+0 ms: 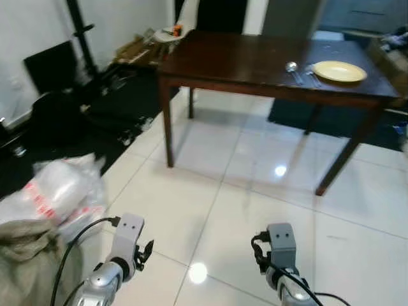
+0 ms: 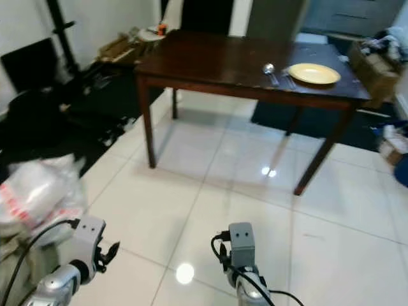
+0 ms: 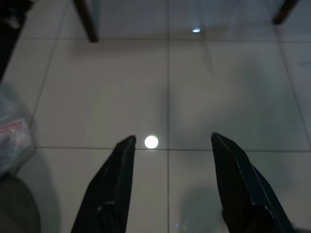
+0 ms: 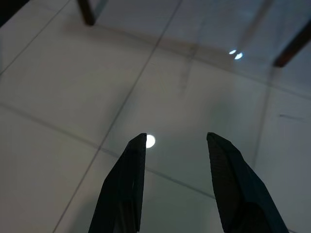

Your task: Setting the table

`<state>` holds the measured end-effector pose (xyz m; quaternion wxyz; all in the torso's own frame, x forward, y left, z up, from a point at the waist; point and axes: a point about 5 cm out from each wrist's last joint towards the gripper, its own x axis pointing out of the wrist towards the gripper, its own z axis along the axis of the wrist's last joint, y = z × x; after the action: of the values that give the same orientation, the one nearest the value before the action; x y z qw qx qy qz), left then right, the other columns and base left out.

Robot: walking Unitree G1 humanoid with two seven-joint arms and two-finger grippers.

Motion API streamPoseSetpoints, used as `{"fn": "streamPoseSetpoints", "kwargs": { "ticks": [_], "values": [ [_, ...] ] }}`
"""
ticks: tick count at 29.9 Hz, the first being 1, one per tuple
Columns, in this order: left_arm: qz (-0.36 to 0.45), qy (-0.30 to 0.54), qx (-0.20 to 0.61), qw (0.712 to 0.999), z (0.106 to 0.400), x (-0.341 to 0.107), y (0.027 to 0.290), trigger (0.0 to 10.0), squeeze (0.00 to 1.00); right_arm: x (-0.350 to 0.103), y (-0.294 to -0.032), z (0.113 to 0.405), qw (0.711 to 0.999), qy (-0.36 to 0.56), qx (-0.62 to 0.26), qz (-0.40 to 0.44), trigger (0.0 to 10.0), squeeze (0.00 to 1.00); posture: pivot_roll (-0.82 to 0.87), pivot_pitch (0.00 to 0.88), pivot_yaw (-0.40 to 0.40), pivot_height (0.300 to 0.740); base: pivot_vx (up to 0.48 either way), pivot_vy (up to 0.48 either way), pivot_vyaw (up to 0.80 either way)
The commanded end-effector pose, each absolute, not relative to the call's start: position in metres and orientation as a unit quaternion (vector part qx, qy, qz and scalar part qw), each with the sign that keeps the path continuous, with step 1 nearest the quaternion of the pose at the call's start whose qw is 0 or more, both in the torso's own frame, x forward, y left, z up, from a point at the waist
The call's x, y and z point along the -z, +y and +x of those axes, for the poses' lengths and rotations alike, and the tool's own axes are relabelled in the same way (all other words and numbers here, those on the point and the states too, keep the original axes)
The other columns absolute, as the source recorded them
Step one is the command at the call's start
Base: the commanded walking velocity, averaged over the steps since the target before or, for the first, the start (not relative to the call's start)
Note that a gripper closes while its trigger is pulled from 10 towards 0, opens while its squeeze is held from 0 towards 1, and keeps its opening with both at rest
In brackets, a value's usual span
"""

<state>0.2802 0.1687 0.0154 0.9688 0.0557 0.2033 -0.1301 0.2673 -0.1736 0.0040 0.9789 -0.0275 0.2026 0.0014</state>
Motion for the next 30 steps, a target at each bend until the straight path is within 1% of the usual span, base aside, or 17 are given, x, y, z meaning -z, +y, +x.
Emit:
{"fn": "streamPoseSetpoints", "kwargs": {
  "ticks": [1,7,19,24,30],
  "values": [
    [0.06,0.227,0.123,0.964,0.271,-0.0055,0.1759,10.0,0.0,0.0012,-0.1704,0.262,0.977,0.212,-0.002,-0.024,10.0,0.0,-0.03,0.001,0.082,0.74,0.0,0.0,-0.78],
    [0.062,0.23,0.122,0.963,0.2695,-0.0041,0.1761,10.0,0.0,0.0017,-0.1697,0.2613,0.977,0.211,-0.004,-0.024,10.0,0.0,-0.03,0.004,0.082,0.74,0.0,0.0,-0.74],
    [0.071,0.242,0.11,0.961,0.2657,-0.0002,0.1815,10.0,0.0,0.0016,-0.1653,0.2618,0.978,0.209,-0.009,-0.023,10.0,0.0,-0.02,0.014,0.087,0.74,0.0,0.0,0.0],
    [0.069,0.243,0.108,0.962,0.266,0.0005,0.1791,10.0,0.0,0.0013,-0.1651,0.2618,0.977,0.21,-0.014,-0.025,10.0,0.0,-0.03,0.023,0.074,0.74,0.0,0.0,0.0],
    [0.067,0.244,0.105,0.962,0.2657,0.0012,0.1775,10.0,0.0,0.0004,-0.1658,0.2621,0.977,0.208,-0.019,-0.032,10.0,0.0,-0.02,0.034,0.077,0.74,0.0,0.0,0.0]
  ]
}}
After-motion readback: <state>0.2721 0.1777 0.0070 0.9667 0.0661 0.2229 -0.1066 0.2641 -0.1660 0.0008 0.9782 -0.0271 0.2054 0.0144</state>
